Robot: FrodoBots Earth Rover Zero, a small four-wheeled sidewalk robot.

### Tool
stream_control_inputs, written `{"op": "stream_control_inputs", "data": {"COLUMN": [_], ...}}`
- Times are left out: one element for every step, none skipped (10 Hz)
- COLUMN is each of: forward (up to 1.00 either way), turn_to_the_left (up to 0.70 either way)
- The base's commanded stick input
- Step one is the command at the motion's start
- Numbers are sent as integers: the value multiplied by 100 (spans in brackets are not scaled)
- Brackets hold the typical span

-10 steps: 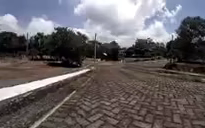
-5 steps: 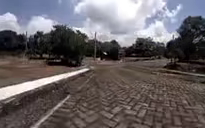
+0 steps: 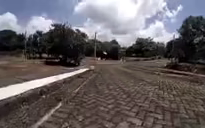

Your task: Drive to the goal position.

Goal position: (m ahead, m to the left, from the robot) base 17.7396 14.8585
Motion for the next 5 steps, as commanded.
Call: {"op": "stream_control_inputs", "data": {"forward": [70, 70, 70, 70, 70], "turn_to_the_left": [0, 0, 0, -16, -27]}}
